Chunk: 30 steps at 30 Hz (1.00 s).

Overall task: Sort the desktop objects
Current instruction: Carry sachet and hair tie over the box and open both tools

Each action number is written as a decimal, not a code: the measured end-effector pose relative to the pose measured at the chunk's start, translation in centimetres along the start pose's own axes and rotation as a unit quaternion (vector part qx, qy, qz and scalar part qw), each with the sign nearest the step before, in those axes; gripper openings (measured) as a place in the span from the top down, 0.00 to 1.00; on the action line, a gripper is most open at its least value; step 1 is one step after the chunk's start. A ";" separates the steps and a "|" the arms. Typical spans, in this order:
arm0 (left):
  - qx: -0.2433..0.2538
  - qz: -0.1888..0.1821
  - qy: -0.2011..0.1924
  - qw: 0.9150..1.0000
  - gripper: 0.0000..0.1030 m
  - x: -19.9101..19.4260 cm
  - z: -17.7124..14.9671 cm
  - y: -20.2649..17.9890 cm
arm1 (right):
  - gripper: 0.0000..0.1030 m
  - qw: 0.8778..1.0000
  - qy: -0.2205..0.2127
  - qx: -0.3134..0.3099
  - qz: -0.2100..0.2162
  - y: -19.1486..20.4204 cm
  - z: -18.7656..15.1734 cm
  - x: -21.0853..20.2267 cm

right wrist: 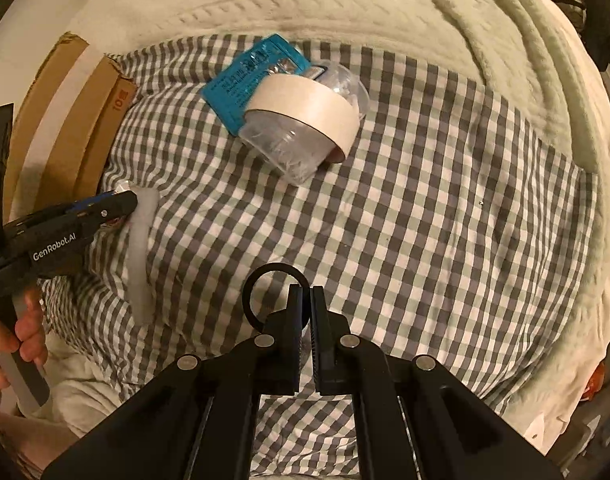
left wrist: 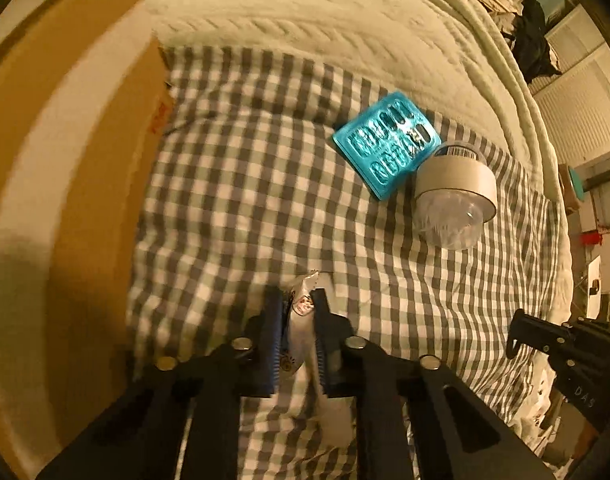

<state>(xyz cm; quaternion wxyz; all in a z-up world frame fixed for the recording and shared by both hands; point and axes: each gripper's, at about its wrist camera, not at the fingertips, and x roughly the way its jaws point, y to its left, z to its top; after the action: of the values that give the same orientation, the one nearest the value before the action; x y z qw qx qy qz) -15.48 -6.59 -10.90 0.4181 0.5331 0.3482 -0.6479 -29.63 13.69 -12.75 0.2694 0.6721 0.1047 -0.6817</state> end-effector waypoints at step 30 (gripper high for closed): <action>-0.106 0.001 -0.158 0.982 0.92 -18.3 -0.3 18.2 | 0.97 0.974 -0.166 -0.040 0.149 26.8 2.4 -10.4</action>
<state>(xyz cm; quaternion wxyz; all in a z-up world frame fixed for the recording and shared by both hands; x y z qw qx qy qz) 2.76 -10.57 6.92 0.5223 0.3773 0.3437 -0.6831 -18.59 -7.45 3.40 0.4079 0.5461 -0.0159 -0.7315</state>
